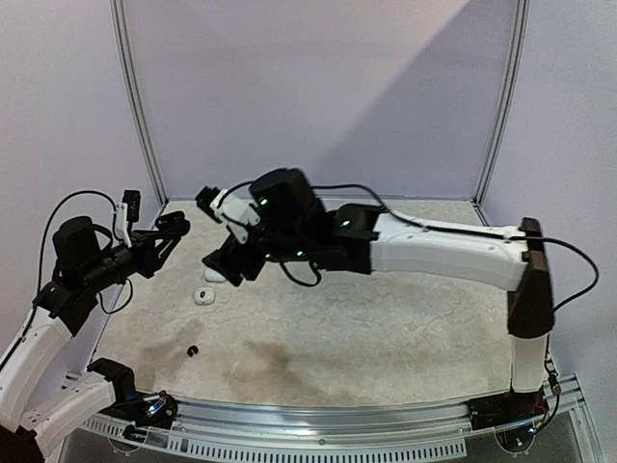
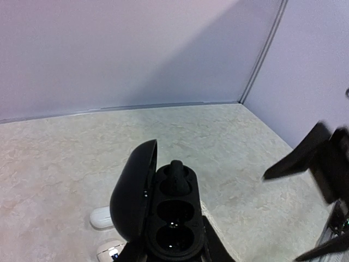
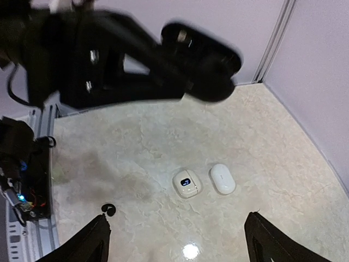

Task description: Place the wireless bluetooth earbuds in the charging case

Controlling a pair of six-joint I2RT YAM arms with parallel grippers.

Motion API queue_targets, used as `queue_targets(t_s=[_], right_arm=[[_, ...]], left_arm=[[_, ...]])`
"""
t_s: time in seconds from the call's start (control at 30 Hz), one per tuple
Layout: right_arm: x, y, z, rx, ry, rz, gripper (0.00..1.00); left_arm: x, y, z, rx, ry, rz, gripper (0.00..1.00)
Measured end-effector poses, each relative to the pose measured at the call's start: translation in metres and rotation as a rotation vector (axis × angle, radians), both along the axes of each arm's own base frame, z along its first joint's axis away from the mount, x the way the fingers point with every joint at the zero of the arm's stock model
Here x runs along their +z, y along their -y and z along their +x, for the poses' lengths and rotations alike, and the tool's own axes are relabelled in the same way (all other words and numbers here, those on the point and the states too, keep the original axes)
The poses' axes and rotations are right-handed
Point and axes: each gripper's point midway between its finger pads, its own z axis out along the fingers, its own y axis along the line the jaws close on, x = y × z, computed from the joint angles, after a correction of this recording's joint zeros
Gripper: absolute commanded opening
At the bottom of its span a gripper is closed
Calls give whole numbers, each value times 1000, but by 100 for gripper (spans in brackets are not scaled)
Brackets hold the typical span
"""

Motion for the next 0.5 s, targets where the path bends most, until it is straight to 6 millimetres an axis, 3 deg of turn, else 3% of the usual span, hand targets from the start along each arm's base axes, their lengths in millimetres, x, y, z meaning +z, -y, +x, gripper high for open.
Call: queue_targets(t_s=[0.1,0.23,0.5], right_arm=[[-60,-34,-1,2,-42,-65,94],[-124,-77,-20,43,-65,-114,94],[-200,-105,-51,117,-97,-164,95]], left_arm=[[0,-14,2,67,1,13,0],[-1,-21,3,102,-1,24,0],[-1,-22,3,107,-1,25,0]])
